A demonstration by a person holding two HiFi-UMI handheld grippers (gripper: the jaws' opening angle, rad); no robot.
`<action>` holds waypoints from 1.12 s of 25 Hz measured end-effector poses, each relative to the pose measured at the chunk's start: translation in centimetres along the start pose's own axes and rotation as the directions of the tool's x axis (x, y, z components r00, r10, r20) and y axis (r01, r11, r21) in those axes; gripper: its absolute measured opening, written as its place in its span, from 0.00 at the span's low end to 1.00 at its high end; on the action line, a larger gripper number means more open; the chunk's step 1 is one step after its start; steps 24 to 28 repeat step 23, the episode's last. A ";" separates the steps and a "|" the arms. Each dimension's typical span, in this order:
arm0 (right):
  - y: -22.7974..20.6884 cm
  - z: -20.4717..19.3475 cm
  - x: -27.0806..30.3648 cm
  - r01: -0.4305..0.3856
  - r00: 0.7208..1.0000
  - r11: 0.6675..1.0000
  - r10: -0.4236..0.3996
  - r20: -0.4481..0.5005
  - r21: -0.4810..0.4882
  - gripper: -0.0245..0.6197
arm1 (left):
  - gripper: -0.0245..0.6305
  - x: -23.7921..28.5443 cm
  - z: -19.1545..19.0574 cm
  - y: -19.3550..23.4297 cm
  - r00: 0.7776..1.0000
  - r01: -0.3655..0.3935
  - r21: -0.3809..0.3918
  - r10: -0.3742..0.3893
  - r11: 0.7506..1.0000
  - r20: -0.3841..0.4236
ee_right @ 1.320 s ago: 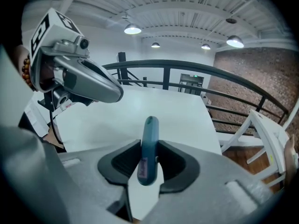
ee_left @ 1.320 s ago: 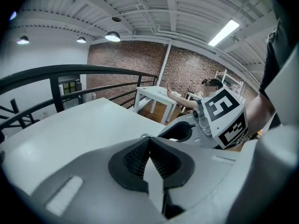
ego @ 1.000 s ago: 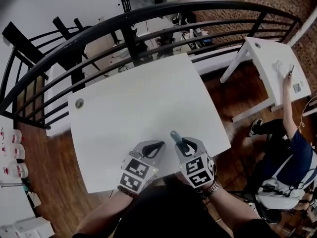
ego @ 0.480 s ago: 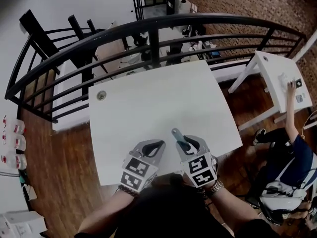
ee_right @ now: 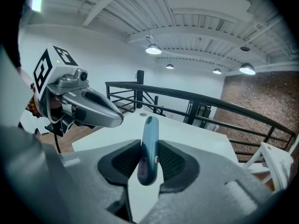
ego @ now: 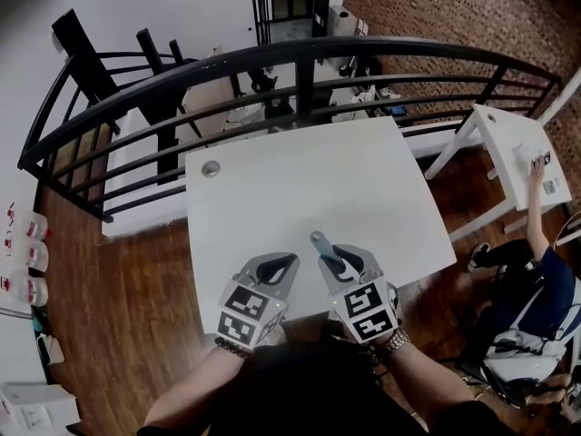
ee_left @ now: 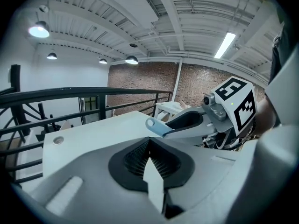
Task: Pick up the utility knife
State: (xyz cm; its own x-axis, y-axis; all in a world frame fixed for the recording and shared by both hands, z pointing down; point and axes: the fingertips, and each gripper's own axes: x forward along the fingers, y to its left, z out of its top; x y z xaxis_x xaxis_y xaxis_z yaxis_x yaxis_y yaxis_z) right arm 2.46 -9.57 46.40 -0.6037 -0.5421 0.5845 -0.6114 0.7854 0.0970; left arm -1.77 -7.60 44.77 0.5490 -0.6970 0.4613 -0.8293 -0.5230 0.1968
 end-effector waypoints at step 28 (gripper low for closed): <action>9.1 3.9 1.0 0.000 0.998 1.000 0.001 0.064 -0.003 0.21 | 0.06 -8.1 -3.1 3.7 0.999 -0.027 0.012 0.027 1.000 0.021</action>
